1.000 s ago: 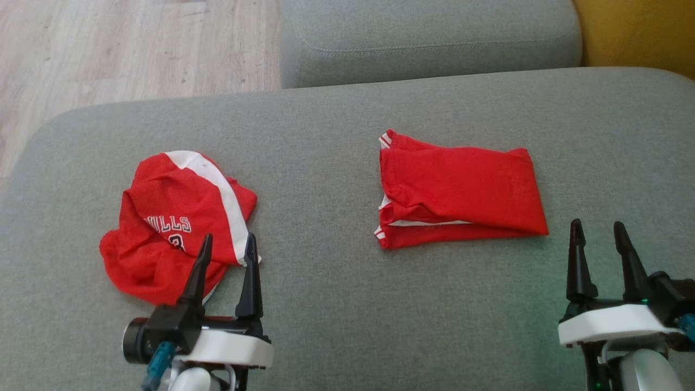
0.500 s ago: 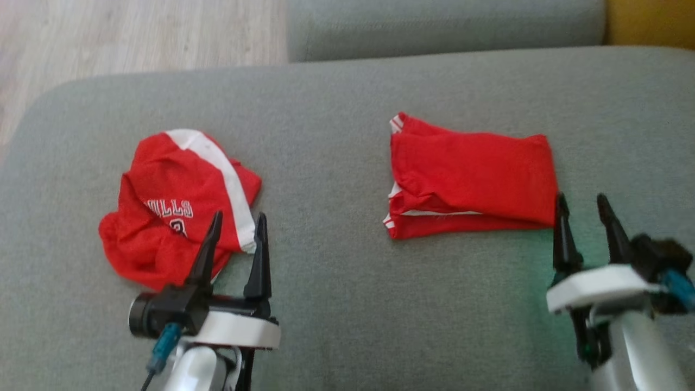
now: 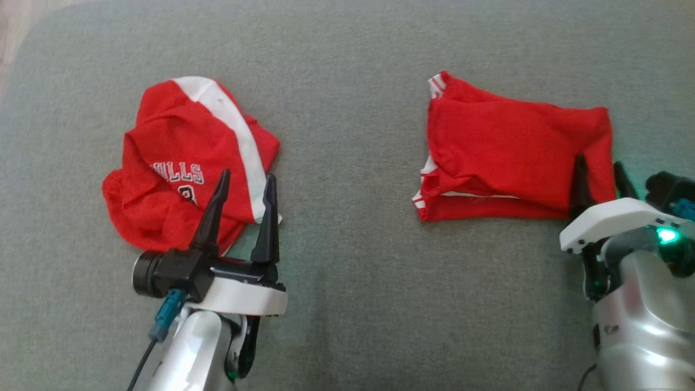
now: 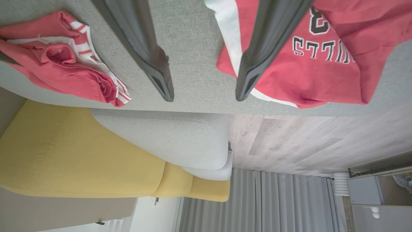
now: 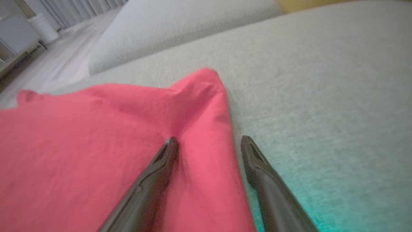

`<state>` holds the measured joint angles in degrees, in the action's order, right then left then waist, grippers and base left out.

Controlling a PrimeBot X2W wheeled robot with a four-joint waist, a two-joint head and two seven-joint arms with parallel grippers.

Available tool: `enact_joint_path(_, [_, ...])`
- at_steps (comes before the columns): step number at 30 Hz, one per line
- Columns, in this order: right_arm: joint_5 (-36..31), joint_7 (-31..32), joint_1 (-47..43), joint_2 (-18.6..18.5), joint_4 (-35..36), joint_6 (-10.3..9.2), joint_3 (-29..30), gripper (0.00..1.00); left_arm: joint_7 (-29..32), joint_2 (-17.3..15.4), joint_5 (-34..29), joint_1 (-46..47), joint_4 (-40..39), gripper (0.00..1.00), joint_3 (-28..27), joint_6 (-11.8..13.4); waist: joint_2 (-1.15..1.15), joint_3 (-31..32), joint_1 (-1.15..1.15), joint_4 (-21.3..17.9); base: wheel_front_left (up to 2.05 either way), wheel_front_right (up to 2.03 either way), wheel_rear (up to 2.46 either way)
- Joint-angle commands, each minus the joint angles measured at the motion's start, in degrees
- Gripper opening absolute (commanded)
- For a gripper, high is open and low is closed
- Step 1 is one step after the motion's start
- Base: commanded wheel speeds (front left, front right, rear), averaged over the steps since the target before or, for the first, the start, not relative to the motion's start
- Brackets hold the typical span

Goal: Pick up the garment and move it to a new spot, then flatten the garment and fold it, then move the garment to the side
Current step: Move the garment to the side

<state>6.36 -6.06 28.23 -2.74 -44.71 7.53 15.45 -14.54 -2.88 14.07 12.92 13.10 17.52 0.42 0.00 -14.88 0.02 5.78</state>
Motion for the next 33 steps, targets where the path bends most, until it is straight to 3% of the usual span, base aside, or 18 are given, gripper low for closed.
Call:
enact_joint_path(1, [-0.33,0.6,1.26,-0.14,0.1,-0.04,-1.79,1.0,-0.46,0.0,-0.05,1.75,-1.59,1.0,-1.25,-0.2,0.0,-0.56,-0.02,0.67,0.0,0.0,0.0])
enact_joint_path(4, [-0.58,1.52,2.37,-0.14,-3.72,-0.04,-3.5,1.0,-0.46,0.0,0.18,2.12,-1.65,1.0,-1.42,0.17,0.0,-0.65,-0.02,0.85,0.0,0.0,0.0])
enact_joint_path(5, [-1.07,1.59,2.58,-0.14,-4.64,-0.04,-3.89,0.66,-0.46,0.0,0.24,2.14,-1.67,1.0,-1.51,0.25,0.0,-0.56,-0.02,0.82,0.0,0.0,0.0])
enact_joint_path(6, [-1.72,1.39,2.76,-0.14,-5.33,-0.04,-4.16,0.0,-0.46,0.0,0.28,2.12,-1.66,1.0,-1.59,0.32,0.0,-0.39,-0.02,0.75,0.0,0.0,0.0])
enact_joint_path(14, [-10.48,-2.04,3.08,-1.35,-3.24,-0.04,-3.57,0.0,-0.46,0.0,0.46,1.13,-1.33,1.0,-2.32,0.53,0.0,2.42,-0.02,-1.34,0.0,0.0,0.0])
enact_joint_path(20, [-12.11,0.13,1.26,-6.23,2.71,-0.04,-5.83,0.0,-0.46,0.0,0.5,0.22,-1.7,1.0,-2.48,0.8,0.0,3.92,-0.02,-3.33,0.0,0.0,0.0])
enact_joint_path(24, [-10.8,2.51,-0.04,-10.1,6.79,-0.04,-8.13,0.0,-0.46,0.0,0.28,0.12,-2.19,1.0,-2.76,0.91,0.0,3.59,-0.02,-4.13,0.0,0.0,0.0])
enact_joint_path(29, [-8.75,6.58,-2.56,-19.09,12.48,-0.04,-10.13,0.0,-0.46,0.01,-0.05,0.89,-2.92,1.0,-2.96,0.53,0.0,1.68,-0.02,-4.55,0.0,0.0,0.0])
enact_joint_path(33, [-7.86,8.31,-3.21,-25.96,13.19,-0.04,-8.0,0.0,-0.46,0.01,-0.33,1.79,-3.21,1.0,-2.93,0.13,0.0,-0.48,-0.02,-4.16,0.0,0.0,0.0])
